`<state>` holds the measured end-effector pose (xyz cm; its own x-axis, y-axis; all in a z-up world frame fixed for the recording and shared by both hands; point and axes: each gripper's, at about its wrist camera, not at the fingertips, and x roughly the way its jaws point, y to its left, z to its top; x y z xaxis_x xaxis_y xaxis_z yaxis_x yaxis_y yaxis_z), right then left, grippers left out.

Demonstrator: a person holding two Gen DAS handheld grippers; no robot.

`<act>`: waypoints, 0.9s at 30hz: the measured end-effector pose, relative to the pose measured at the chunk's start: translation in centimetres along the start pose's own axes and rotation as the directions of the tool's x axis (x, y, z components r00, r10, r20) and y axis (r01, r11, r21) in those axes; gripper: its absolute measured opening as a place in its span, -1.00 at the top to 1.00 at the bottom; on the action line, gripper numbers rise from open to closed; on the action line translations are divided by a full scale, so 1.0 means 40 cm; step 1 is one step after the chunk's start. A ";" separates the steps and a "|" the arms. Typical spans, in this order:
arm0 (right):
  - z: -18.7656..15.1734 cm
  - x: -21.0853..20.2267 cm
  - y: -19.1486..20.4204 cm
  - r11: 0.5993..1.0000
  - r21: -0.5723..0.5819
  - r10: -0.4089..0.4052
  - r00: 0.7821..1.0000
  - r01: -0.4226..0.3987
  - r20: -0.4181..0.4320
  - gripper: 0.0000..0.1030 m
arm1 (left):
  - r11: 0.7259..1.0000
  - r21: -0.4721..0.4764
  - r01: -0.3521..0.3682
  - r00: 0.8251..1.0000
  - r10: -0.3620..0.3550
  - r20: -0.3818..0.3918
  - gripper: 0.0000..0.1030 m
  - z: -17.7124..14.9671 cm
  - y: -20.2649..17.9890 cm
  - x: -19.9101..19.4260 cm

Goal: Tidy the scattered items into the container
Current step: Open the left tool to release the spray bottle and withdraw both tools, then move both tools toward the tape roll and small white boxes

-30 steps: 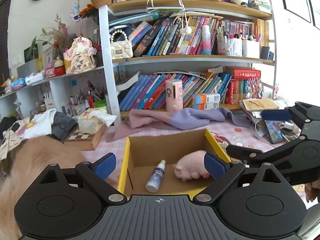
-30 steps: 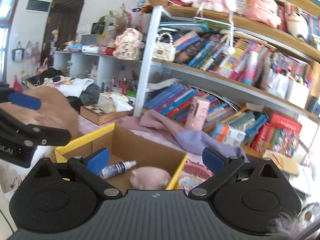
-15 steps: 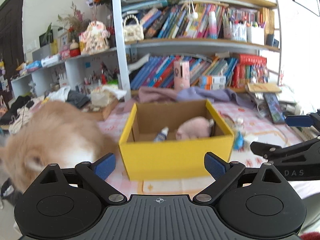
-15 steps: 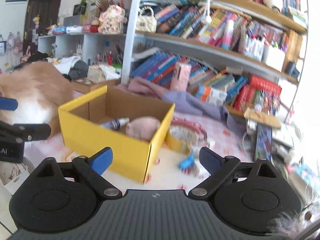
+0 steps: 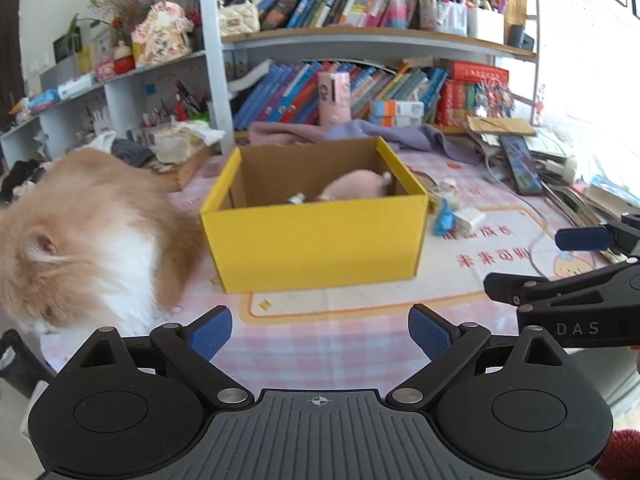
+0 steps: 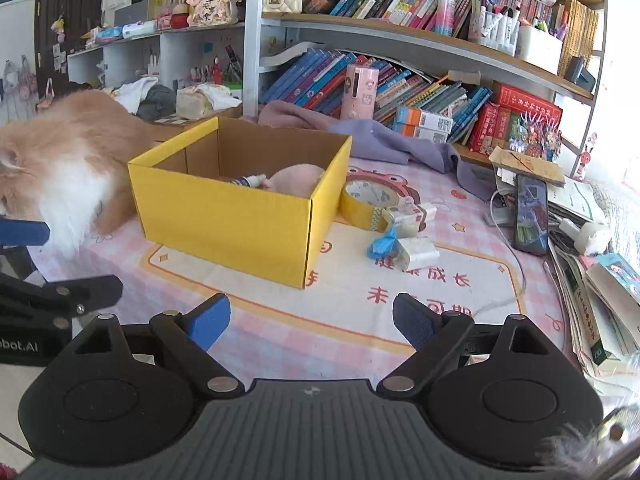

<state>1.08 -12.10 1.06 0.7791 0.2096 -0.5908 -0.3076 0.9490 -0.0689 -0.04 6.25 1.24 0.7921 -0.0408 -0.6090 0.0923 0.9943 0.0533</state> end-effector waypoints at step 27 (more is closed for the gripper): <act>-0.044 0.006 -0.043 0.996 -0.008 -0.087 0.991 0.087 -0.097 -0.73 | 0.990 0.058 0.126 0.989 -0.120 -0.087 -0.88 -0.012 -0.069 0.053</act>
<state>0.83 -14.10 -0.36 0.7467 0.1021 -0.6573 -0.2427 0.9618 -0.1263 1.11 3.46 -0.58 0.7196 -0.1515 -0.6776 0.2262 0.9738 0.0224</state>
